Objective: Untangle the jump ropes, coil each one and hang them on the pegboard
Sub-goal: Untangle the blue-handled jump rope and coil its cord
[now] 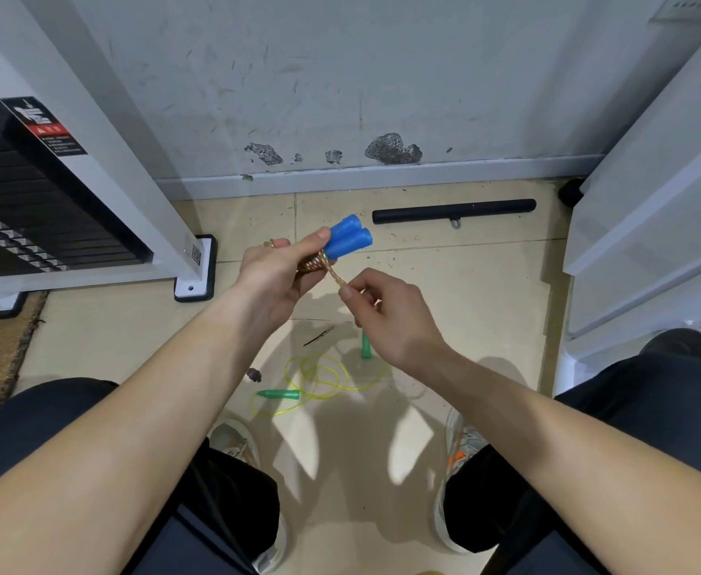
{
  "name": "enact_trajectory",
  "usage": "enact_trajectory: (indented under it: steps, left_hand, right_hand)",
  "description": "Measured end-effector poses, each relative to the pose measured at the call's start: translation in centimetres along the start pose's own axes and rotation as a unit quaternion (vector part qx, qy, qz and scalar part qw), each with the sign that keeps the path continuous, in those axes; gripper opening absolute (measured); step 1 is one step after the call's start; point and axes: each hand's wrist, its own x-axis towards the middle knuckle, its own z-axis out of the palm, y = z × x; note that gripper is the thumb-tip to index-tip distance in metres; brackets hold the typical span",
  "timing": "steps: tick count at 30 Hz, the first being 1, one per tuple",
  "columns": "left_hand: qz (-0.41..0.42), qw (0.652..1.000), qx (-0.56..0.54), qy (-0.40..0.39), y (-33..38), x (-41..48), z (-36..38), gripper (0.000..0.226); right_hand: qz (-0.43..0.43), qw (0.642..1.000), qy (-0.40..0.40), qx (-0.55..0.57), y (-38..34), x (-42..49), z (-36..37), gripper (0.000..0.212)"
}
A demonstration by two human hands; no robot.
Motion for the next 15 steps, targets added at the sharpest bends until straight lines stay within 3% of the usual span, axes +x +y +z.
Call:
enact_trajectory:
  steps: [5, 9, 15]
  left_hand:
    - [-0.026, 0.990, 0.077, -0.111, 1.2, -0.8, -0.3, 0.055]
    - [0.059, 0.963, 0.215, -0.155, 0.8, -1.4, 0.1, 0.057]
    - [0.164, 0.888, 0.381, -0.199, 1.2, -1.3, -0.2, 0.066]
  right_hand:
    - [0.044, 0.988, -0.150, 0.016, 0.7, 2.2, -3.6, 0.025]
    - [0.046, 0.982, -0.182, 0.033, 1.3, 3.5, -5.8, 0.007]
    - [0.058, 0.977, -0.205, 0.032, 1.2, 3.6, -5.8, 0.019]
